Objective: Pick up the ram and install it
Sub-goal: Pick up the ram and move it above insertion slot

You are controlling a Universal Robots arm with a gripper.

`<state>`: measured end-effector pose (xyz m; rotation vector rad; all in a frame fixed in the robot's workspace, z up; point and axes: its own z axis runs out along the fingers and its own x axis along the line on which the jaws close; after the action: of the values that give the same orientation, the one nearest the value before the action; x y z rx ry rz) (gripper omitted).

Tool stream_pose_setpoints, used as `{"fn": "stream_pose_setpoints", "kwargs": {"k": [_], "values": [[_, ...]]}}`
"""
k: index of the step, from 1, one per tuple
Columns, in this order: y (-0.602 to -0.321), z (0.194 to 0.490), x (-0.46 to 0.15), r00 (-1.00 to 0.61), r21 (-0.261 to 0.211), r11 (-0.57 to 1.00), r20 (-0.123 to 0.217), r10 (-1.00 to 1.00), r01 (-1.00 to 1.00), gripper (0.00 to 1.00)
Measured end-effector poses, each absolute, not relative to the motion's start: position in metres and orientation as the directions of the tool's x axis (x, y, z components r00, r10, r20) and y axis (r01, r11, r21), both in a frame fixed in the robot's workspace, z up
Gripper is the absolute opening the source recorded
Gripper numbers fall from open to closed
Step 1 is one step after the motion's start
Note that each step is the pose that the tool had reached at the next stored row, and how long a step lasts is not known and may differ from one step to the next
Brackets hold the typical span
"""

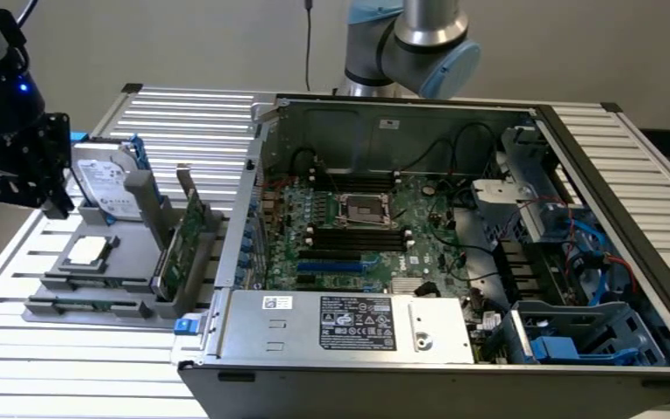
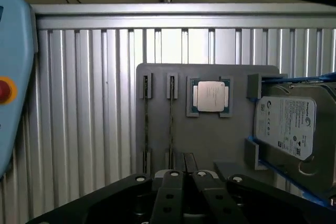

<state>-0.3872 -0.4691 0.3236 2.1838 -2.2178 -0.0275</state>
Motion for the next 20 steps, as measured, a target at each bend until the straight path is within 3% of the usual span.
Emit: {"fn": "stream_pose_setpoints", "kwargs": {"k": [5, 20], "values": [[-0.474, 0.319, -0.388, -0.012, 0.033, 0.012, 0.008, -1.0, -0.999, 0.36], [-0.497, 0.292, -0.388, -0.006, 0.035, 0.006, 0.007, -1.0, -0.999, 0.36]]}}
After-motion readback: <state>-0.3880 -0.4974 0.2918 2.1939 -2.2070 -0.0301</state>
